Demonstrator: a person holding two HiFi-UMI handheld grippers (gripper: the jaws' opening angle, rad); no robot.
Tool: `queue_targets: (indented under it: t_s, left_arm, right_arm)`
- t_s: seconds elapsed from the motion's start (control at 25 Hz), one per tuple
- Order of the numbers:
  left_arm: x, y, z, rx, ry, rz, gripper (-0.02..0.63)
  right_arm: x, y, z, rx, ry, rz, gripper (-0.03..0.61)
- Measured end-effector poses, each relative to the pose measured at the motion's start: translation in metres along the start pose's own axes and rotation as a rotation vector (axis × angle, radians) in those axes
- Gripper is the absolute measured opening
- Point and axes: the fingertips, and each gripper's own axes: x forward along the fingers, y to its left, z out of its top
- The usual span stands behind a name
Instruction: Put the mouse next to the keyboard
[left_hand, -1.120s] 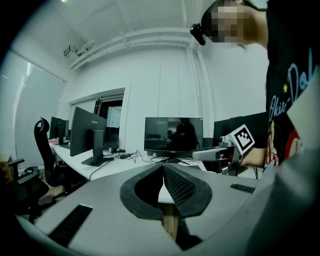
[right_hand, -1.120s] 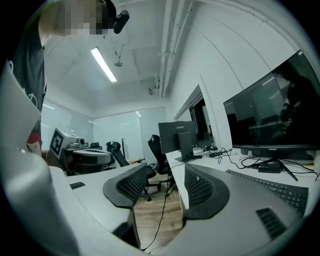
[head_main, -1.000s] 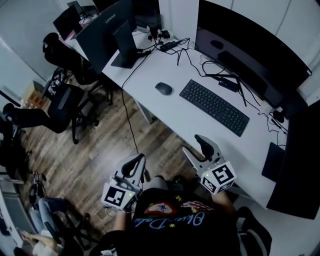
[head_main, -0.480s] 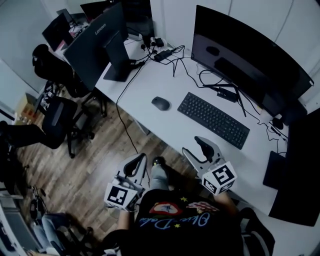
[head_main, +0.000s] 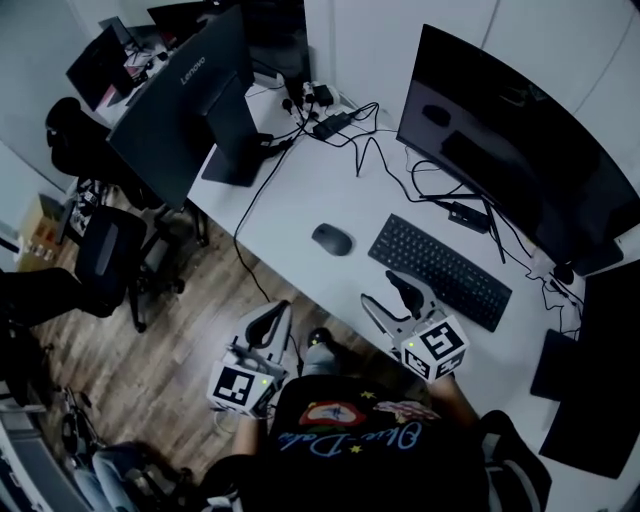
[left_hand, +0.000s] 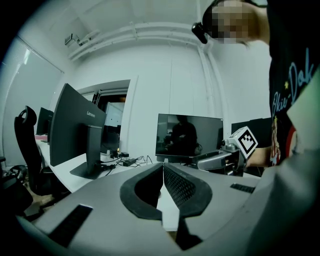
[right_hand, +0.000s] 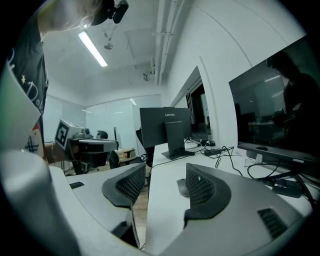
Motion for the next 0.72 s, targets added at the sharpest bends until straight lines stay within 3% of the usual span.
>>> queue_targets:
  t_s: [0.36, 0.72]
  left_arm:
    - [0.024, 0.069, -0.003, -0.021, 0.015, 0.010, 0.003]
    - [0.039, 0.131, -0.006, -0.031, 0.012, 0.005, 0.003]
  right_arm:
    - [0.087, -0.015, -0.031, 0.017, 0.140, 0.044, 0.233]
    - [0.159, -0.034, -0.065, -0.053, 0.272, 0.022, 0.252]
